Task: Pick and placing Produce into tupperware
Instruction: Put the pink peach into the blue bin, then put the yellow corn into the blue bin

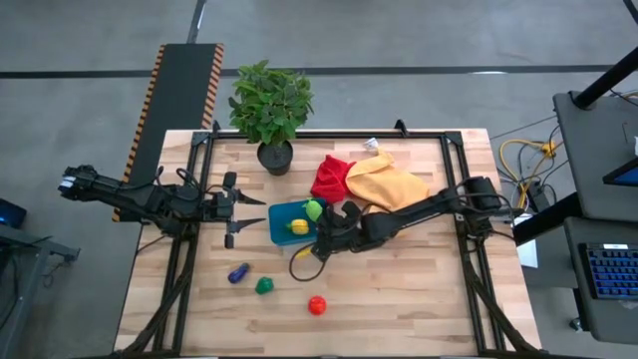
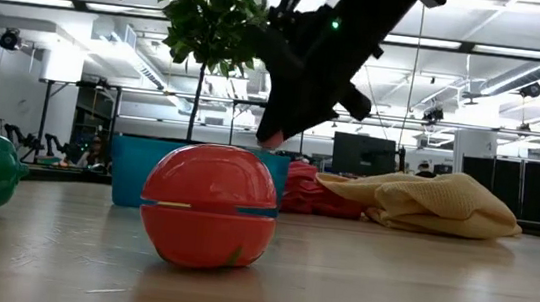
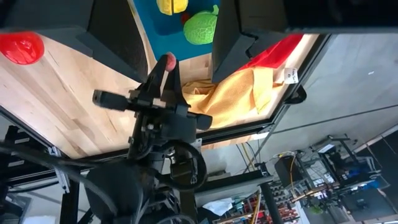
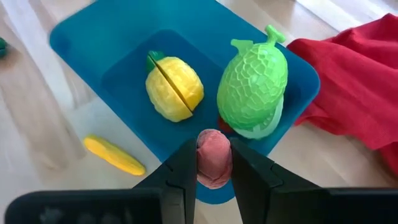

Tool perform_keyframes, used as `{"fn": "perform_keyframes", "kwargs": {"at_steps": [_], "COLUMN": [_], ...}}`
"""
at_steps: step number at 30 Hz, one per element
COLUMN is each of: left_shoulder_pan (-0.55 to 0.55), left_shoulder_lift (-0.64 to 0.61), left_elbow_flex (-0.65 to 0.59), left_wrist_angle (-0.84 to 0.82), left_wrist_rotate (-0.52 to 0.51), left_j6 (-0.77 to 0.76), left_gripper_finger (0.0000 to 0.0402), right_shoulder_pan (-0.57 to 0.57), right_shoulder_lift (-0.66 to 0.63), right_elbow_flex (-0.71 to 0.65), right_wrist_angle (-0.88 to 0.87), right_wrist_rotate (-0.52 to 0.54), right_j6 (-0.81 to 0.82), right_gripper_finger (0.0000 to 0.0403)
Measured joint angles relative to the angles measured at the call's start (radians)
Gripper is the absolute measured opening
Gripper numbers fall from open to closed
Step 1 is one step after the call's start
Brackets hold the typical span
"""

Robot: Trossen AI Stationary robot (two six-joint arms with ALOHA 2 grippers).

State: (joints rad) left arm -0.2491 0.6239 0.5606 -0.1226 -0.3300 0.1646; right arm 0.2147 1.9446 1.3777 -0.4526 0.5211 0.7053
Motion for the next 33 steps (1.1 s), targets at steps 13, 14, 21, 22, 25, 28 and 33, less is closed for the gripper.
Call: {"fn": "perform_keyframes", "kwargs": {"at_steps": [13, 14, 21, 22, 25, 28, 33], "left_shoulder_pan": [0.000, 0.000, 0.000, 0.000, 0.000, 0.000, 0.000], "left_shoulder_lift": [0.002, 0.002, 0.002, 0.002, 0.002, 0.002, 0.002], "left_elbow_flex": [0.000, 0.000, -0.001, -0.001, -0.001, -0.001, -0.001], "left_wrist_angle": [0.000, 0.000, 0.000, 0.000, 0.000, 0.001, 0.000], "left_wrist_rotate": [0.000, 0.000, 0.000, 0.000, 0.000, 0.000, 0.000], "left_j6": [0.000, 0.000, 0.000, 0.000, 0.000, 0.000, 0.000], "left_gripper_finger": [0.0164, 0.0164, 0.0164, 0.0164, 0.0164, 0.0164, 0.0164], "right_shoulder_pan": [-0.006, -0.006, -0.006, -0.006, -0.006, -0.006, -0.006], "right_shoulder_lift": [0.003, 0.003, 0.003, 0.003, 0.004, 0.004, 0.004], "right_elbow_flex": [-0.004, -0.004, -0.004, -0.004, -0.004, -0.004, -0.004], "right_wrist_angle": [-0.007, -0.008, -0.007, -0.007, -0.007, -0.007, -0.006], "right_wrist_rotate": [0.002, 0.002, 0.003, 0.003, 0.002, 0.002, 0.002], "right_j6": [-0.007, -0.007, -0.010, -0.011, -0.010, -0.010, -0.010], "right_gripper_finger": [0.0078, 0.0081, 0.0106, 0.0109, 0.0118, 0.0128, 0.0151]}}
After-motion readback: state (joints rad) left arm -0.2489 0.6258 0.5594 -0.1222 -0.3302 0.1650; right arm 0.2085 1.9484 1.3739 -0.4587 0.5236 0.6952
